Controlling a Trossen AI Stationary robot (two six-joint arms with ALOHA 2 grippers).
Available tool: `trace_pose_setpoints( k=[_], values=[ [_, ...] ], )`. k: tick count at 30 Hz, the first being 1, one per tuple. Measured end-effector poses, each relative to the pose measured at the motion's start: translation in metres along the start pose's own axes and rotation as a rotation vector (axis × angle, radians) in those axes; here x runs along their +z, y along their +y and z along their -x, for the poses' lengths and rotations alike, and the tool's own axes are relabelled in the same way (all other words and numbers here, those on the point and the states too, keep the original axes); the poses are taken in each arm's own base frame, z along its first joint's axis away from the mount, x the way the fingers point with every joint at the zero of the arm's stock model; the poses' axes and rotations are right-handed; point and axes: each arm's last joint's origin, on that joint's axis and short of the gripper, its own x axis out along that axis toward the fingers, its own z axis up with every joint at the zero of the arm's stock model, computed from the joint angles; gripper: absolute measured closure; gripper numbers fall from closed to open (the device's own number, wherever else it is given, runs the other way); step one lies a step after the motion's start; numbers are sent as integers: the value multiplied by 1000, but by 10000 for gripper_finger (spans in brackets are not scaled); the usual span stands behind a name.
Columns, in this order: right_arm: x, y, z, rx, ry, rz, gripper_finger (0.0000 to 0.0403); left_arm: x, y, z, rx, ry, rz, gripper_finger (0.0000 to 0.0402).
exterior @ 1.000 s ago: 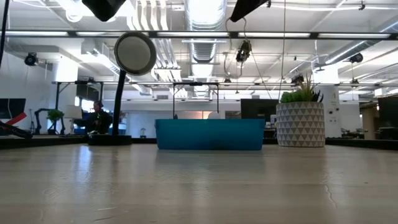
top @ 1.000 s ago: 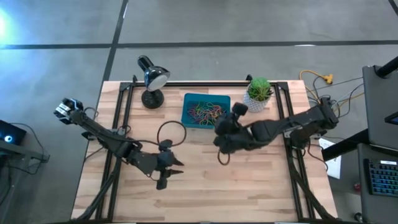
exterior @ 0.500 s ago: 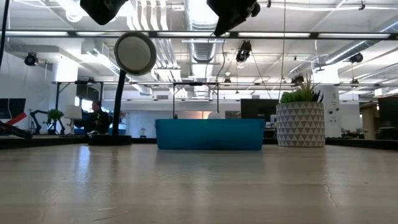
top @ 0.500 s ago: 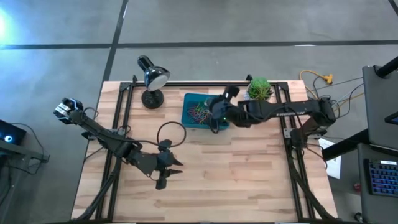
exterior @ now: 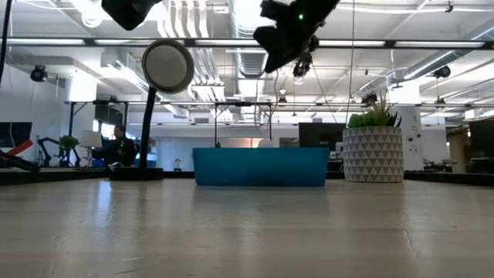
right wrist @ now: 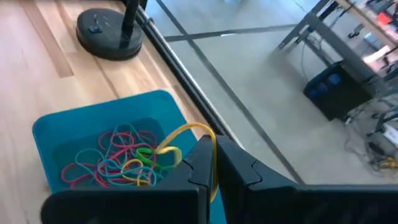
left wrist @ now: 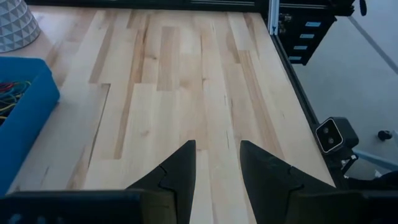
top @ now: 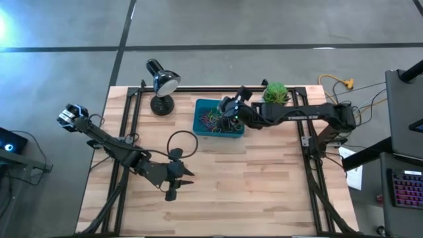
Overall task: Pick and place rubber bands into bin
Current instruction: Put the yellow rubber band into the blue bin, then return to Home Position
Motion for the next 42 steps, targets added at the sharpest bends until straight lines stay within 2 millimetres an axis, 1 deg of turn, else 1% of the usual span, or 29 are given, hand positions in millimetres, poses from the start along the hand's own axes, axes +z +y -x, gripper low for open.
trace_pose_setpoints(
  k=[5, 10, 17, 20, 24, 30, 34, 36, 38, 42],
  values=[
    [-17, -2, -17, 16, 14, -58, 395, 0, 0, 0, 0, -1, 0, 292],
    [-30, -6, -27, -5, 54, -95, 394, 1, 0, 0, -4, -11, 4, 292],
    [-35, -14, -35, -28, 76, -125, 394, 1, 0, 0, -4, -15, 6, 292],
    [-36, -16, -38, 27, 85, -116, 391, 2, 0, 0, 1, -19, 8, 292],
    [-36, -20, -41, 91, 97, -130, 366, 3, 2, -1, 7, -23, 12, 292],
    [-37, -22, -43, 90, 100, -133, 305, 5, 3, -1, 9, -35, 20, 292],
    [-37, -21, -43, 92, 102, -131, 273, 5, 4, -2, 13, -36, 13, 292],
    [-36, -19, -40, 131, 97, -120, 263, 5, 5, -2, 17, -38, -6, 292],
    [-33, -15, -34, 212, 74, -94, 255, 7, 7, -4, 33, -48, -16, 292],
    [-23, -7, -16, 480, -12, -54, 248, 17, 12, -8, 89, -149, -33, 292]
  ],
)
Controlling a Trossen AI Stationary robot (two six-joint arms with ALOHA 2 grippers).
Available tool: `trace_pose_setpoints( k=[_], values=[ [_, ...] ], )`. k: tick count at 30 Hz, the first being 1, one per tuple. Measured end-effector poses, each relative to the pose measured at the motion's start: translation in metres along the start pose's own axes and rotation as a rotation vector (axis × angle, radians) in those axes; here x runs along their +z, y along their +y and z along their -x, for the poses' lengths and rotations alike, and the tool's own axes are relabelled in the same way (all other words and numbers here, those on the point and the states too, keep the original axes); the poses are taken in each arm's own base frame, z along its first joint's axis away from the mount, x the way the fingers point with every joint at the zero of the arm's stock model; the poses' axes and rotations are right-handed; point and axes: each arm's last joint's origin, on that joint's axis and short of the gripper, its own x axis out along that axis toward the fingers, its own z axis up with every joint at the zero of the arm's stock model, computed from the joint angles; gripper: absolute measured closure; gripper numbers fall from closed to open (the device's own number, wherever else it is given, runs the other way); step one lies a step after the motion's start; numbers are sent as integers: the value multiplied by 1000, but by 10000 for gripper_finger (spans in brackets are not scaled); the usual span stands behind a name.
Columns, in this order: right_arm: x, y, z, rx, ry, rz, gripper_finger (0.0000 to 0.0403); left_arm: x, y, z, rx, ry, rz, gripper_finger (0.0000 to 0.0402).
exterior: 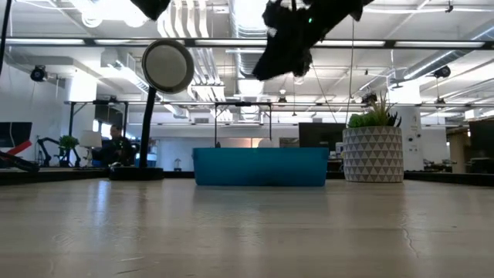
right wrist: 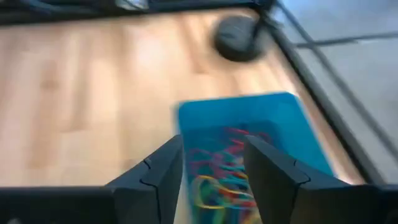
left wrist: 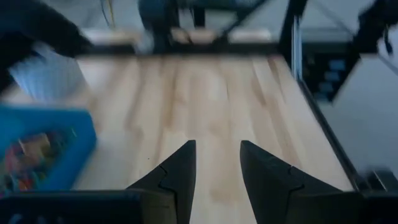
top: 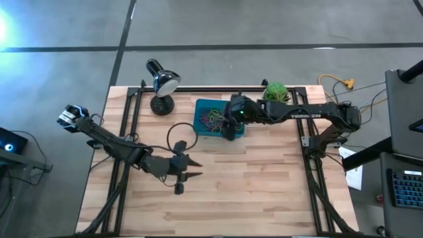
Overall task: Pick and place rubber bands into bin
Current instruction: Return to Home Position
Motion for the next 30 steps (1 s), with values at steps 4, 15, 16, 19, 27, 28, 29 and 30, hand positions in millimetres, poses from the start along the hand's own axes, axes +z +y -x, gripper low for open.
trace_pose_setpoints(
  k=[4, 15, 16, 19, 27, 28, 29, 30],
  values=[
    [6, 12, 22, 124, -33, -1, 248, 18, 8, -7, 37, -167, -67, 292],
    [14, 10, 127, 187, -158, 2, 248, 67, 25, -2, 128, -645, -85, 292],
    [14, 8, 138, 191, -178, -15, 248, 69, 25, 0, 126, -672, -73, 292],
    [15, 1, 170, 206, -261, -79, 247, 73, 25, 3, 121, -720, -52, 292],
    [6, -19, 239, 261, -437, -395, 255, 73, 26, 4, 123, -720, -50, 292],
    [4, -22, 246, 256, -457, -433, 256, 73, 26, 4, 124, -720, -51, 292],
    [3, -24, 252, 250, -477, -463, 257, 73, 27, 4, 124, -720, -51, 292],
    [1, -26, 258, 239, -498, -486, 258, 73, 27, 4, 125, -720, -51, 292]
  ],
)
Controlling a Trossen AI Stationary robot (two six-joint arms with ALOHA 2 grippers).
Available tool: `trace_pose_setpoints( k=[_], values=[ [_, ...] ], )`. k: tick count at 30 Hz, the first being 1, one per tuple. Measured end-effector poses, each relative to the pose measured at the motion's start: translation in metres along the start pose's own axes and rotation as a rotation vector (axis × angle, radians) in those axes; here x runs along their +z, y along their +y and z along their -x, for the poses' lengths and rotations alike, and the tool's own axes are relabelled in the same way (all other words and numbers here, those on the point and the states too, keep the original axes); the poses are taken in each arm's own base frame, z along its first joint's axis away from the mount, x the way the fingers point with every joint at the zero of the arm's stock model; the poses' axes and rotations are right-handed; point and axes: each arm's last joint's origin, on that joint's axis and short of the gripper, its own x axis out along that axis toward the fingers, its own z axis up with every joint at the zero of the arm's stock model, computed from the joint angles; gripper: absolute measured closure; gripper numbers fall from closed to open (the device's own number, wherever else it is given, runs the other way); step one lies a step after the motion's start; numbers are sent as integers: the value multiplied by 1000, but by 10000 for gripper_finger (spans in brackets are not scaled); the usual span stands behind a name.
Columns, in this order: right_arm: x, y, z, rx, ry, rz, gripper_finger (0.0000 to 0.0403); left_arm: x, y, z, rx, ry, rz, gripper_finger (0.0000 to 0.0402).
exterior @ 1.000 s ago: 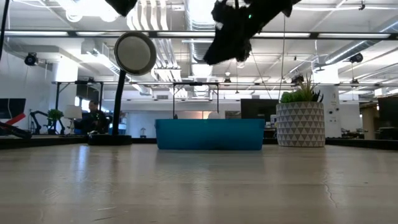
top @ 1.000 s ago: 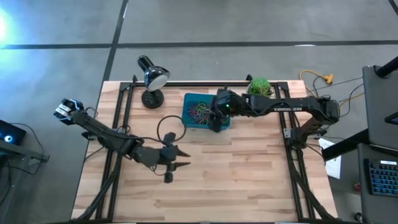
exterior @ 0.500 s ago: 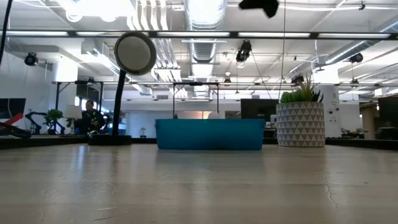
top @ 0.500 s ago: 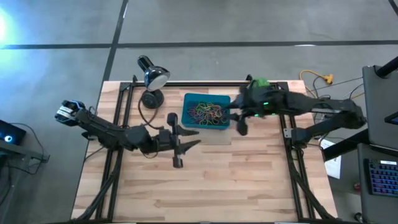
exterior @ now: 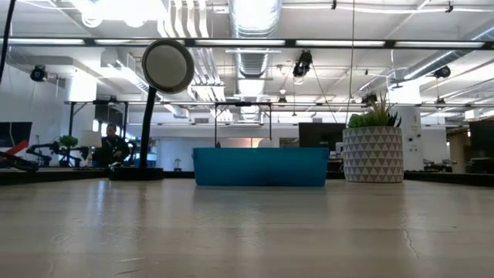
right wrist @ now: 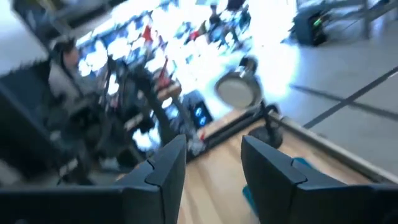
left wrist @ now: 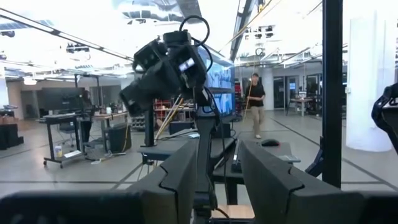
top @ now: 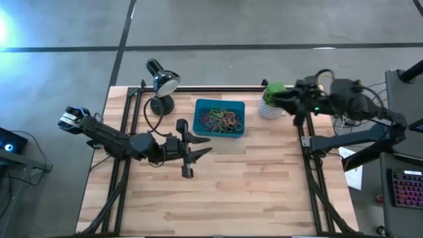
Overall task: Pick and place rubber bands into bin
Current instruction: Return to Home Position
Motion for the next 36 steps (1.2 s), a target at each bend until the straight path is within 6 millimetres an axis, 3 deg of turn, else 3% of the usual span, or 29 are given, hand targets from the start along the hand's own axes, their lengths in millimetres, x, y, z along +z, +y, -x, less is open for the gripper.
trace_pose_setpoints(
  k=[6, 12, 18, 21, 31, 36],
  values=[
    [8, -3, 29, -70, -130, -36, 257, 1, 0, 1, 0, -4, 2, 292],
    [11, -3, 42, -32, -159, -53, 261, 1, 1, 1, 2, -1, 0, 292],
    [9, 8, 51, 320, -59, 184, 267, -5, 2, 1, 5, 19, -12, 292],
    [6, 12, 51, 408, -47, 293, 269, -11, 4, 5, 1, 36, -21, 292],
    [-42, 7, 36, 440, -15, 442, 266, -11, 26, 50, 7, 23, -6, 292],
    [-68, -3, 39, 415, -44, 482, 269, -15, 38, 76, 9, 18, 20, 292]
  ],
)
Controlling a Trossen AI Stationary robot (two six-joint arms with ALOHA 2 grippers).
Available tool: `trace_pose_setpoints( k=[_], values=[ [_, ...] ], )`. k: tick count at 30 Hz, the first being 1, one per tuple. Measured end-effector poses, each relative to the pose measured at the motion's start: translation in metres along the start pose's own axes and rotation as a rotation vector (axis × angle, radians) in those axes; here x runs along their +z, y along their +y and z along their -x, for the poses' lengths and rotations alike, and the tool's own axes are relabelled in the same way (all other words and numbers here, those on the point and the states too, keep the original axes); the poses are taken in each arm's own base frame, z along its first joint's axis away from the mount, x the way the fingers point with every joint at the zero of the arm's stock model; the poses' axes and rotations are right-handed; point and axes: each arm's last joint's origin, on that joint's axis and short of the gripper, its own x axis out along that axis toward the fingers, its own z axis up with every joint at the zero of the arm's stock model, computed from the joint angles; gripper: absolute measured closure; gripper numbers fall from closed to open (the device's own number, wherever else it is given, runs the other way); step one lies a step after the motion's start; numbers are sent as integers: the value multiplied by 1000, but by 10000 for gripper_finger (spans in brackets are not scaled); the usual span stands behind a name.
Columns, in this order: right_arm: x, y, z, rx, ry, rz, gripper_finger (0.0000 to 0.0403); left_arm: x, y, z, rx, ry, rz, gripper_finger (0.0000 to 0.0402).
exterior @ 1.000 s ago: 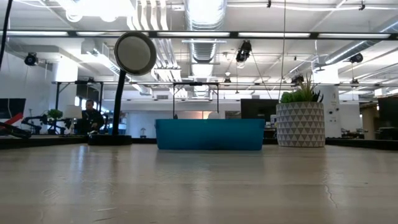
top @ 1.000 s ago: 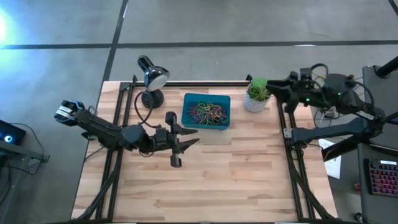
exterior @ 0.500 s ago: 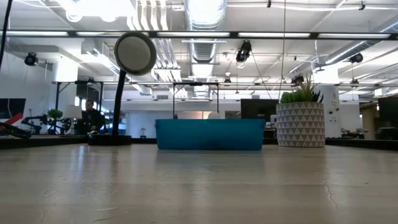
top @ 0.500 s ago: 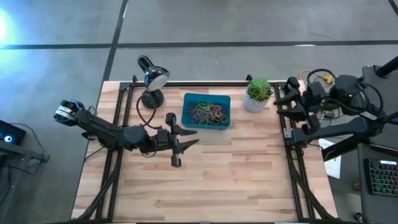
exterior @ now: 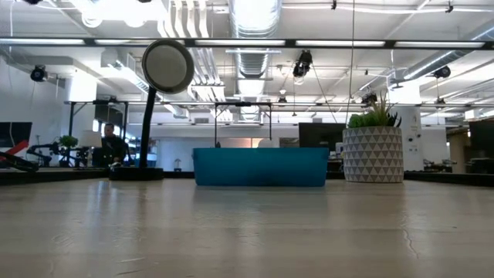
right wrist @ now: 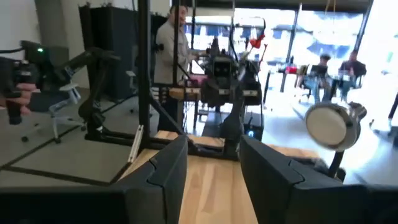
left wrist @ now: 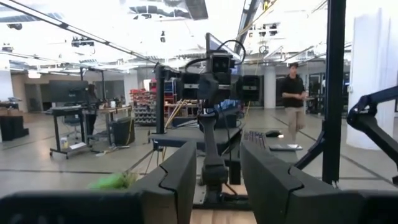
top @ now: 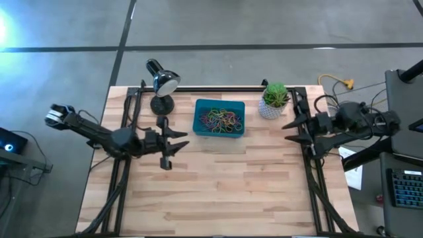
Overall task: Pick and place rubber bands into bin
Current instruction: Return to Home Position
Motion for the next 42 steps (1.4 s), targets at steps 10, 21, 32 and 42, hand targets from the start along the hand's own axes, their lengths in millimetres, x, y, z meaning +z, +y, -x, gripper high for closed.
trace_pose_setpoints(
  k=[10, 21, 32, 42],
  values=[
    [-56, 5, 21, 95, -84, 123, 266, -36, 16, 39, -45, 61, -41, 292],
    [-92, 7, 49, 197, -177, 114, 264, -45, 37, 42, -193, 38, -78, 292],
    [-110, 7, 60, 249, -100, 33, 267, -60, 64, 27, -232, 82, -57, 292],
    [-119, 10, 53, 340, -59, -45, 268, -62, 73, 23, -254, 57, -63, 292]
  ],
)
